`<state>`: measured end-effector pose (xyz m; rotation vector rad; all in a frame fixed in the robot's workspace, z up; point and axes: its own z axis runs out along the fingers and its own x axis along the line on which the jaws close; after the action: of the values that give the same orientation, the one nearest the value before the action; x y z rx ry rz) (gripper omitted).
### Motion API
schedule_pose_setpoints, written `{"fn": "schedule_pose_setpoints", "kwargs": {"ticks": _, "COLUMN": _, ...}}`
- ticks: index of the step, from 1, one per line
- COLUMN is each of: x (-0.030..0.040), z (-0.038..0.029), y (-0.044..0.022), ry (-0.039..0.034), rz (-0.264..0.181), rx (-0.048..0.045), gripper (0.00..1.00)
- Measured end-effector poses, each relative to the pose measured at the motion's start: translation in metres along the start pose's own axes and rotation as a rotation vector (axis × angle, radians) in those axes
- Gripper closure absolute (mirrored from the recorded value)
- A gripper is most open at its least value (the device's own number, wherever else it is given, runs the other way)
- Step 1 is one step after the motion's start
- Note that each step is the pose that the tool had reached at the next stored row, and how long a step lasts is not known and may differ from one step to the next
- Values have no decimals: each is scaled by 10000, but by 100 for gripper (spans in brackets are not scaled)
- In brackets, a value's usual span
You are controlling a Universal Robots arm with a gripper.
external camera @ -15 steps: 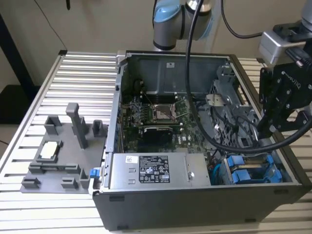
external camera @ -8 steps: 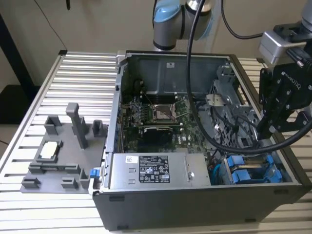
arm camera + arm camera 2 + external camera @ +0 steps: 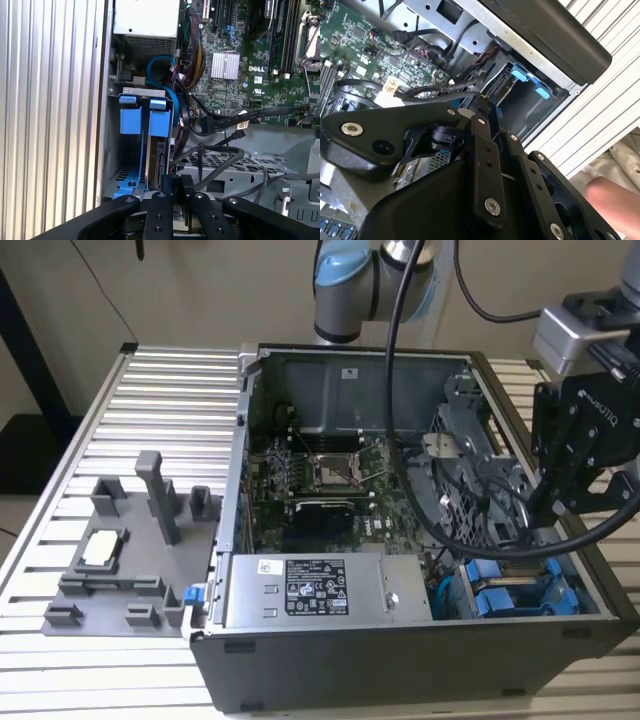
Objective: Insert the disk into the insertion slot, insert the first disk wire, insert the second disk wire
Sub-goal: 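Insert the first disk wire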
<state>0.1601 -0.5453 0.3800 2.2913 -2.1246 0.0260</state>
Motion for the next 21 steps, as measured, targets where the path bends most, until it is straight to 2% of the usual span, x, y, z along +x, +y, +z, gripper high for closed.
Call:
{"fn": "schedule_pose_setpoints", "kwargs": {"ticks": 9, "x": 102, "z": 62, "y": -69, "ry": -16, "rz": -3, "rx": -196, "gripper": 81}}
{"fn": "schedule_pose_setpoints", "kwargs": {"ticks": 16, "x": 108, "z": 110, "y": -90, "ry": -22, "rz": -5, "rx": -287, "gripper": 81}}
{"fn": "schedule_pose_setpoints", "kwargs": {"ticks": 21, "x": 109, "z": 152, "y": -104, "ry": -35, "rz": -6, "rx": -433, "gripper": 81}}
